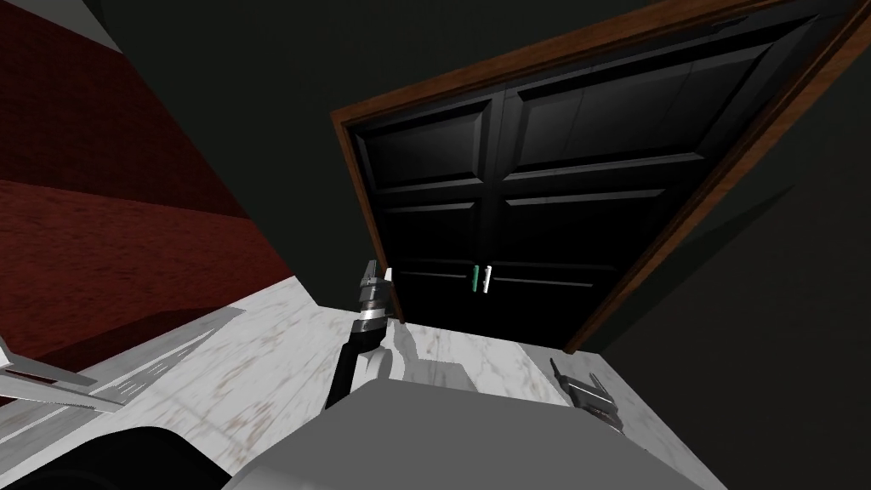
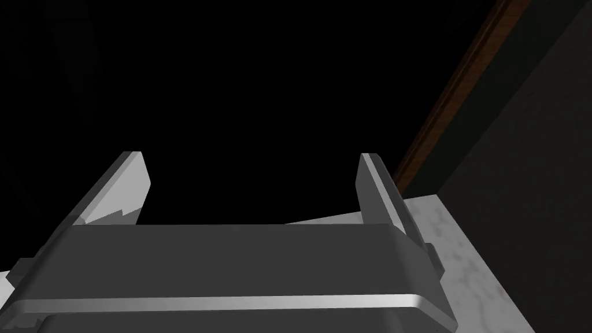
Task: Pull the door open
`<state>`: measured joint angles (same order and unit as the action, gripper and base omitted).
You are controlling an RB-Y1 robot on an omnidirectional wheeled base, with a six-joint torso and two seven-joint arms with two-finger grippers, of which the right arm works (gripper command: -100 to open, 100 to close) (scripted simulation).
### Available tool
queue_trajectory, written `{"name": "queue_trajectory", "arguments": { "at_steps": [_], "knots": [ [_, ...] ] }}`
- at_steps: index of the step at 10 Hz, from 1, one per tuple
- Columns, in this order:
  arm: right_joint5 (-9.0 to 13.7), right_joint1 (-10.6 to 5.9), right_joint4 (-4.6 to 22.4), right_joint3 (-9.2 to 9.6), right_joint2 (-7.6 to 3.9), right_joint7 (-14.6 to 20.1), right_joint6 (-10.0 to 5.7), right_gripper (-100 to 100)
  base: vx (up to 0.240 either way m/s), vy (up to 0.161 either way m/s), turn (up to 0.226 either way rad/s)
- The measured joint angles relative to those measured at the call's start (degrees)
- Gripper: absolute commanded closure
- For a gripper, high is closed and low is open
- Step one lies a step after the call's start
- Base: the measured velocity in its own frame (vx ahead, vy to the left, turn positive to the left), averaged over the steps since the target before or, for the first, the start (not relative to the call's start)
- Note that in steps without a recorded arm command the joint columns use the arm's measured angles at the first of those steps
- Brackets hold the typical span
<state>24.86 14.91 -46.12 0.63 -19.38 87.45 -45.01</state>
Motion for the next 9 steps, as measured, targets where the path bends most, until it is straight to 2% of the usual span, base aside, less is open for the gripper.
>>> {"name": "queue_trajectory", "arguments": {
  "at_steps": [1,2,3,4,5,7,9],
  "knots": [
    [0.3,0.59,1.4,-0.61,-0.81,0.5,-0.5,-100,-0.049,-0.006,-0.021],
    [0.7,1.89,1.4,-1.37,-1.19,0.6,-0.7,-100,0.019,-0.011,0.039],
    [1.1,2.21,2.4,-2.23,-1.99,0.8,-0.76,-100,0.112,-0.009,0.116],
    [1.5,2.2,2.8,-2.86,-2.28,0.9,-0.68,-100,0.157,-0.012,0.102],
    [1.6,2.25,2.3,-3.16,-2.35,0.9,-0.39,-100,0.195,-0.019,0.109],
    [1.6,1.13,2.6,-3.0,-2.14,1.1,-0.64,-100,0.222,-0.016,0.124],
    [1.5,0.04,0.6,-2.69,-1.05,0.4,0.07,-100,0.21,0.005,0.138]
  ]
}}
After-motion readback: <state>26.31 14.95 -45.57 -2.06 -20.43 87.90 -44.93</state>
